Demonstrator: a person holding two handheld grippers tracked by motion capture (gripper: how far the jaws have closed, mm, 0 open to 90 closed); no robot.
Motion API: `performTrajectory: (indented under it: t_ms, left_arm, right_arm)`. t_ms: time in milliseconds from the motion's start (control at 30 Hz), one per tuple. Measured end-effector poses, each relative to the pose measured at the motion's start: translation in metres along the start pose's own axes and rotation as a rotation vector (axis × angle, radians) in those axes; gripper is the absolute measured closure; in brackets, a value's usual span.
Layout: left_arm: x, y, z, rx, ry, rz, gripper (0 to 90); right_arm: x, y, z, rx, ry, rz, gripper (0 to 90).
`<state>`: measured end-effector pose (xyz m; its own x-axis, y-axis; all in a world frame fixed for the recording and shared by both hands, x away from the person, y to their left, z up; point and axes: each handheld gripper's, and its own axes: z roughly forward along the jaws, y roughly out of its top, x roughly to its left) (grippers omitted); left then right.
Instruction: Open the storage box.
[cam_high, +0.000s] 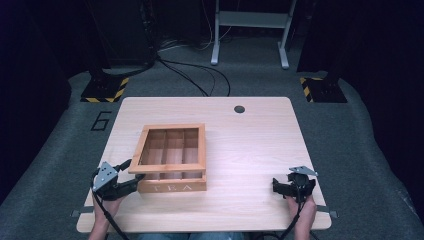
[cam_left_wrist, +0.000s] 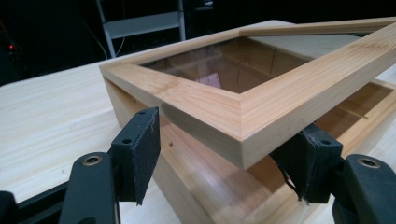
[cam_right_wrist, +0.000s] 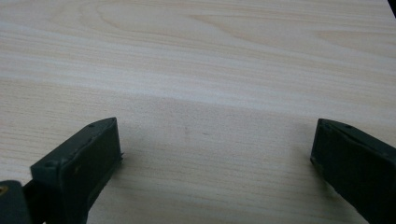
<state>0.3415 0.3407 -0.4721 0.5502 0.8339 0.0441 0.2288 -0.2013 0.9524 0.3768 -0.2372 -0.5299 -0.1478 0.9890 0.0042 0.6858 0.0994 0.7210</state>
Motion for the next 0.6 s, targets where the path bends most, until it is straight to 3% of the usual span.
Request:
performTrajectory:
  t_ms: [233, 600]
  left_arm:
    - [0.004, 0.01, 0.003, -0.051, 0.02, -0.004, 35.1]
    - [0.006, 0.024, 0.006, -0.073, 0.053, 0.004, 40.0]
  right_arm:
    - [0.0, 0.0, 0.0, 0.0, 0.0, -0.001, 1.1]
    - [0.0, 0.0, 0.0, 0.0, 0.0, -0.001, 1.1]
